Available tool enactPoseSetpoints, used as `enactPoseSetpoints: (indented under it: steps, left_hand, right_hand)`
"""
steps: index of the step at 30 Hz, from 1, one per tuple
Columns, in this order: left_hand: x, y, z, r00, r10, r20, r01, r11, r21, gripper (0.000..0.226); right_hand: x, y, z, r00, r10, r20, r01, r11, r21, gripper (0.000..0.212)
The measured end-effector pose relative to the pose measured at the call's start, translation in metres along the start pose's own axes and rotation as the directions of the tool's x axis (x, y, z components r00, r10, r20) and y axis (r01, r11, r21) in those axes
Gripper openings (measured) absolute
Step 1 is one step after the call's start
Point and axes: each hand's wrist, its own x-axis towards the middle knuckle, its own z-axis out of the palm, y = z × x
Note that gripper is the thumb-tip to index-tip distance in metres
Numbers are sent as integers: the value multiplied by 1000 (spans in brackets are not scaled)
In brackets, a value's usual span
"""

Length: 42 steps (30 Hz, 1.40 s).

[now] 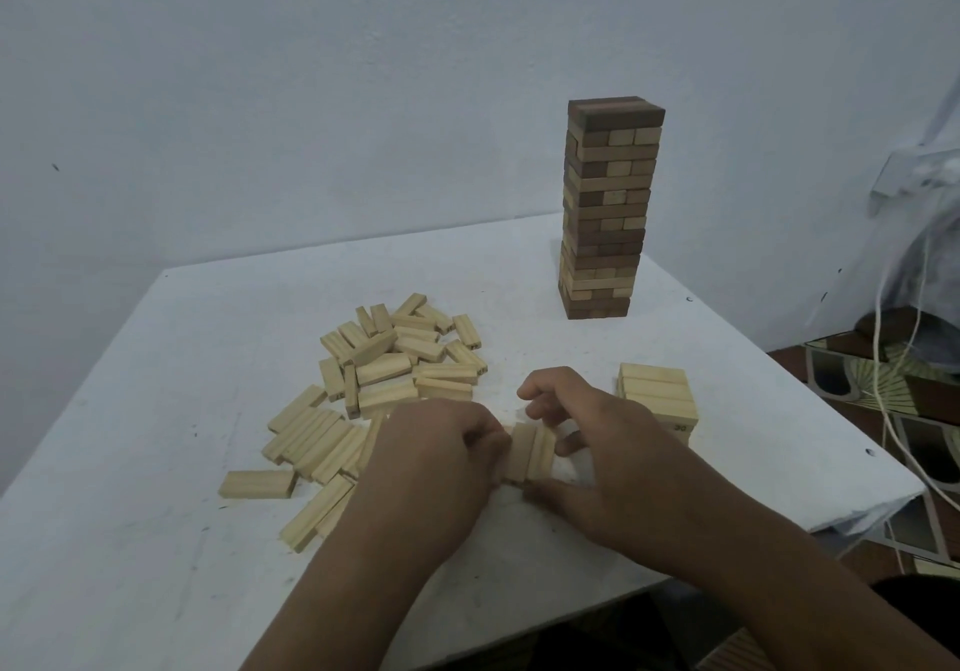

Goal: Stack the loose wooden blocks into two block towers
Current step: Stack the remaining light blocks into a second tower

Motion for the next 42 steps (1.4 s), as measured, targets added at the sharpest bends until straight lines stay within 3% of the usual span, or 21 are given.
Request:
enactPoseSetpoints:
  steps: [13, 20, 27, 42]
  left_hand:
    - [3, -15, -13, 954, 142, 266, -157, 987, 35, 37]
    - [2, -14, -12, 976, 91, 199, -97, 995, 19, 39]
    - [2, -13, -14, 972, 65, 225, -64, 998, -11, 40]
    - [7, -17, -13, 962, 170, 213, -178, 984, 23, 39]
  right_hand:
    - [-1, 1, 1, 998, -56, 14, 56, 998, -7, 49]
    - [2, 10, 5, 996, -89, -24, 88, 996, -28, 48]
    - [2, 14, 8, 994, -103, -33, 102, 995, -20, 42]
    - [5, 14, 9, 992, -72, -107, 76, 997, 32, 40]
